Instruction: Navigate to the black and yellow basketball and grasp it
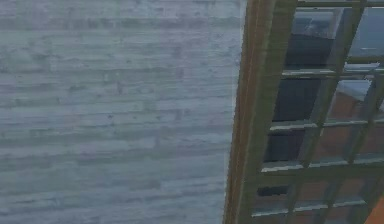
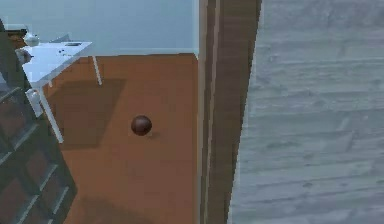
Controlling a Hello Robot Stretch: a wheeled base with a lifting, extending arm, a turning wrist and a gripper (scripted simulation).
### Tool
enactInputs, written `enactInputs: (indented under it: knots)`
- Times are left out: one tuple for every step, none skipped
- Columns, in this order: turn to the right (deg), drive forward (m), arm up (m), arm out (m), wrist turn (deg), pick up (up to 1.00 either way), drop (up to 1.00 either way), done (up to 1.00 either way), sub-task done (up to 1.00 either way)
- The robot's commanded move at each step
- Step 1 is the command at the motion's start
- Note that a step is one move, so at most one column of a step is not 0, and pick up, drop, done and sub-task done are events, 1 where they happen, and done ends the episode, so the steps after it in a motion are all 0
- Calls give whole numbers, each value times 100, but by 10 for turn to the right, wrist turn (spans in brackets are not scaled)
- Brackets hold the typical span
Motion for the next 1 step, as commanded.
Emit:
enactInputs:
  knots:
    - [210,0,0,0,0,0,0,0,0]
